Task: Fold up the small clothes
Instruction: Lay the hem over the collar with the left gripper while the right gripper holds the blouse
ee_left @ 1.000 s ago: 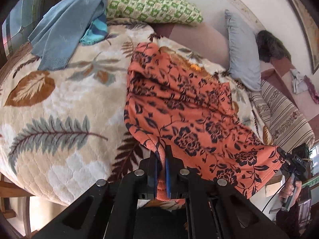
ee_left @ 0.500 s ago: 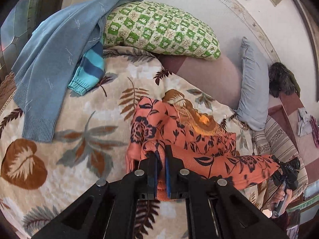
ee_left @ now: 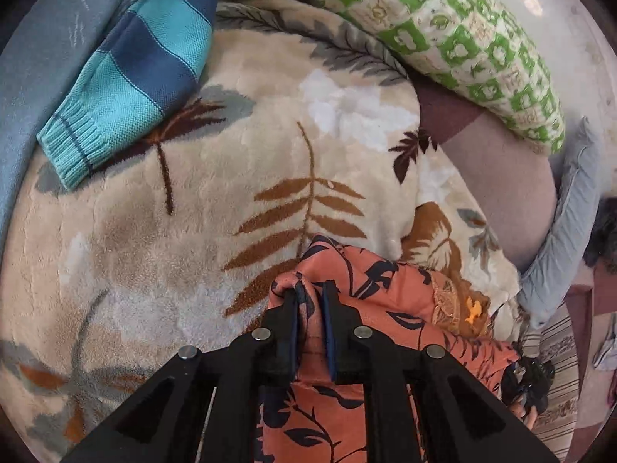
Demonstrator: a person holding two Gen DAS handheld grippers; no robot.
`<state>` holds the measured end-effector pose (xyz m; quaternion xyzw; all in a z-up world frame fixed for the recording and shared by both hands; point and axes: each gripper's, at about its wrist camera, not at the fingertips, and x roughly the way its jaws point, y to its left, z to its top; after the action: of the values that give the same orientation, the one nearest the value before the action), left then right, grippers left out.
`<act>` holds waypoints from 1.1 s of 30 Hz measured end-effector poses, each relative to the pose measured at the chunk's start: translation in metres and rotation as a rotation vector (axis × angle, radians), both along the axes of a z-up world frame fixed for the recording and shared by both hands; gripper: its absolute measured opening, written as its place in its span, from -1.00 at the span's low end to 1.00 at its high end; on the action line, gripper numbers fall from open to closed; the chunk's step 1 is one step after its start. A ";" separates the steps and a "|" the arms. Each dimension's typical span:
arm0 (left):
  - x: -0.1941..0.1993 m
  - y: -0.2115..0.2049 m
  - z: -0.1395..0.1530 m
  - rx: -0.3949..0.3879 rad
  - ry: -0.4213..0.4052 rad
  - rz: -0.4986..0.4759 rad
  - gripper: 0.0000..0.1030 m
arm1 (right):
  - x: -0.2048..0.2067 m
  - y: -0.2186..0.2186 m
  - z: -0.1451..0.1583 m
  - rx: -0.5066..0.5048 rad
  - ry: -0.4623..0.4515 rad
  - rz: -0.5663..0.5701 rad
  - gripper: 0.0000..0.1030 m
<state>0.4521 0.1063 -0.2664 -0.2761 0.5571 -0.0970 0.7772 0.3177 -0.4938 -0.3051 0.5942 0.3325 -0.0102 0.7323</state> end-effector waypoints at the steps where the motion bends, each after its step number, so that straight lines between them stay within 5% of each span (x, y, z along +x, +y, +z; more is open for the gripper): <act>1: -0.006 0.005 0.007 -0.020 -0.038 0.013 -0.78 | -0.012 -0.008 0.005 -0.023 -0.025 -0.040 -0.66; 5: -0.030 0.011 0.042 -0.067 -0.179 0.067 -0.68 | -0.057 -0.025 0.042 -0.133 -0.111 -0.121 0.19; 7: -0.043 0.001 0.061 -0.054 -0.273 0.047 -0.35 | -0.063 -0.007 0.075 -0.285 -0.132 -0.015 0.19; 9: -0.059 -0.003 0.078 0.006 -0.387 0.107 0.57 | -0.055 0.031 0.095 -0.421 -0.103 0.171 0.19; 11: -0.074 -0.004 0.093 0.063 -0.512 0.199 0.85 | -0.046 0.083 0.101 -0.506 -0.086 0.357 0.19; 14: -0.077 -0.014 0.100 0.203 -0.490 0.188 0.85 | -0.033 0.160 0.091 -0.602 -0.049 0.573 0.19; 19: -0.109 -0.026 0.074 0.175 -0.403 0.108 0.85 | -0.003 0.252 0.050 -0.614 -0.014 0.778 0.00; 21: -0.124 -0.035 0.054 0.234 -0.366 0.116 0.85 | 0.019 0.281 0.033 -0.664 0.027 0.818 -0.17; 25: -0.131 -0.049 0.011 0.336 -0.274 0.191 0.85 | 0.079 0.291 0.032 -0.777 0.057 0.724 -0.19; 28: -0.126 -0.052 -0.009 0.417 -0.245 0.234 0.85 | 0.122 0.263 0.033 -0.680 0.099 0.575 -0.21; 30: -0.129 -0.051 -0.015 0.420 -0.294 0.215 0.86 | 0.122 0.251 0.047 -0.638 0.047 0.509 -0.21; 33: -0.128 -0.050 -0.014 0.412 -0.301 0.213 0.87 | 0.099 0.261 0.073 -0.712 -0.087 0.554 -0.20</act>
<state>0.3244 0.0566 -0.2808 -0.1518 0.4111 0.0606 0.8968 0.4167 -0.2327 -0.2321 0.1941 0.4236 0.0974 0.8794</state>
